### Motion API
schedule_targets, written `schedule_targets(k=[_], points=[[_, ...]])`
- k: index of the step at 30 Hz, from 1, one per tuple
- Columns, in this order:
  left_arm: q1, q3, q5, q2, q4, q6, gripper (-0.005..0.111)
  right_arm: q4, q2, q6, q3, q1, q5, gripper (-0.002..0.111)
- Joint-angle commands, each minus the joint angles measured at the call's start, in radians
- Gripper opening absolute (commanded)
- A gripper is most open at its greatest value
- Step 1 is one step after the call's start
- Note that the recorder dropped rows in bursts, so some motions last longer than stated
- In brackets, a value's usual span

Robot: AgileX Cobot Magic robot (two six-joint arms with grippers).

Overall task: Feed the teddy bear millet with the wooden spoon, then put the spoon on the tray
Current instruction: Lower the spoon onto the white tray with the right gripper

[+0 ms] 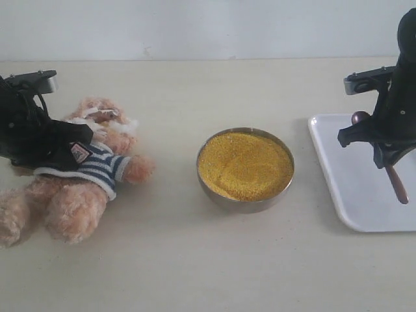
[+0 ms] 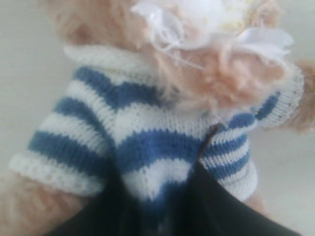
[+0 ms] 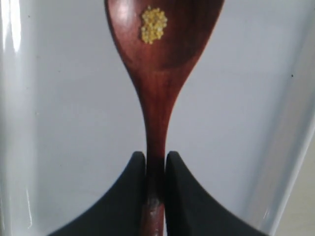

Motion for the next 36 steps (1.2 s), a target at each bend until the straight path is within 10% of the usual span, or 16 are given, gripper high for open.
schedule_targets(k=[1,22,36], points=[[0.003,-0.008,-0.021,0.042,-0.057,0.044,0.004,0.001,-0.001,-0.007,-0.002,-0.006,-0.016,-0.001],[0.003,-0.008,-0.087,0.061,-0.103,0.105,0.004,0.062,0.069,-0.029,-0.002,-0.006,-0.097,-0.001],[0.003,-0.008,-0.087,0.061,-0.126,0.105,0.035,0.064,0.137,-0.026,-0.002,-0.006,-0.078,0.004]])
